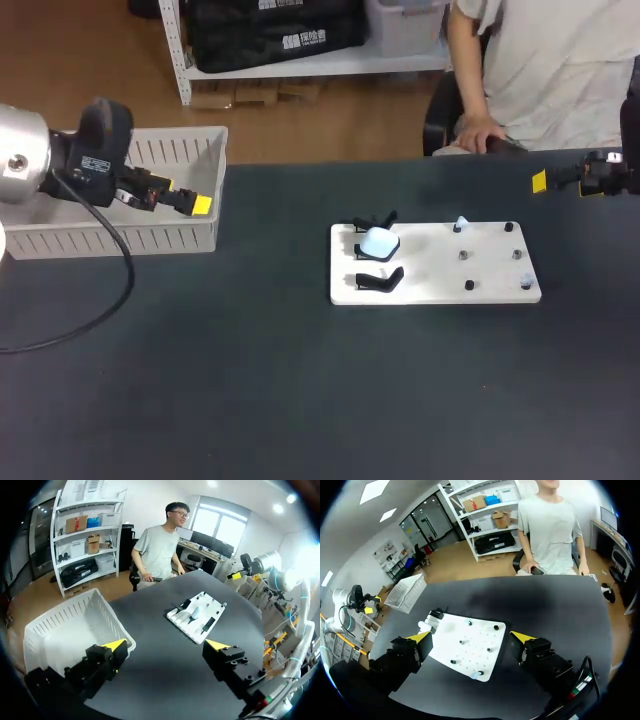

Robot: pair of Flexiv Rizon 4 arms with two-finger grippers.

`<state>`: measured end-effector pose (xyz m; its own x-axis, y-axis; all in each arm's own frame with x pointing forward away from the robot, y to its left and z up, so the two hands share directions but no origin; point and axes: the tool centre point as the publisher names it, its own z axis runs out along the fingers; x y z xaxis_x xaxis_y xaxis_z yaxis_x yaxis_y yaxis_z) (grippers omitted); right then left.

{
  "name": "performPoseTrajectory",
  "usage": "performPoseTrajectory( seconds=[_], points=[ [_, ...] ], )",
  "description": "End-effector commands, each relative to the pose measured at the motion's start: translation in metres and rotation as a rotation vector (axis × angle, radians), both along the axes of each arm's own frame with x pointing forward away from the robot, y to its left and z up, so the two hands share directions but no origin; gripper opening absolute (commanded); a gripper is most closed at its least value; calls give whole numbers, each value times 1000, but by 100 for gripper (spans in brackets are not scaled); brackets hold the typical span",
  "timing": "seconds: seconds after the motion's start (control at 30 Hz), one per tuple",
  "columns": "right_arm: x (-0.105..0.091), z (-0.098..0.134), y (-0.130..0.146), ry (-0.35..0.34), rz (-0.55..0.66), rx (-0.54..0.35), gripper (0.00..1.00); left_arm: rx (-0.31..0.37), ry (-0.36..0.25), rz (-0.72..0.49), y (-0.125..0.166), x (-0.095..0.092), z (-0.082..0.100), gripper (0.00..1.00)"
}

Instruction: Pick up each earbud case from the left stands, insert the matching earbuds, close the lid, and place the case in the box.

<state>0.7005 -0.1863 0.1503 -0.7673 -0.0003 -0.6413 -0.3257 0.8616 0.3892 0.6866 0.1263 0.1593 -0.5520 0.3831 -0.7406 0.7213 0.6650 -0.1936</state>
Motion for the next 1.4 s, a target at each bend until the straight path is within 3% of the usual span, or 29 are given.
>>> performPoseTrajectory(
  seconds=[0.03, 0.37, 0.67, 1.07, 1.4],
  points=[
    [0, 0, 0, 0, 2, 0, 100, -38, -47, -205, -9, 3, -3, 100],
    [0, 0, 0, 0, 2, 0, 100, -20, -158, -560, -43, -1, -8, 100],
    [0, 0, 0, 0, 2, 0, 100, 9, -259, -740, -92, -6, -23, 100],
    [0, 0, 0, 0, 2, 0, 100, -36, -217, -827, -143, 3, -48, 100],
    [0, 0, 0, 0, 2, 0, 100, -73, -124, -814, -163, 2, -77, 100]
  ],
)
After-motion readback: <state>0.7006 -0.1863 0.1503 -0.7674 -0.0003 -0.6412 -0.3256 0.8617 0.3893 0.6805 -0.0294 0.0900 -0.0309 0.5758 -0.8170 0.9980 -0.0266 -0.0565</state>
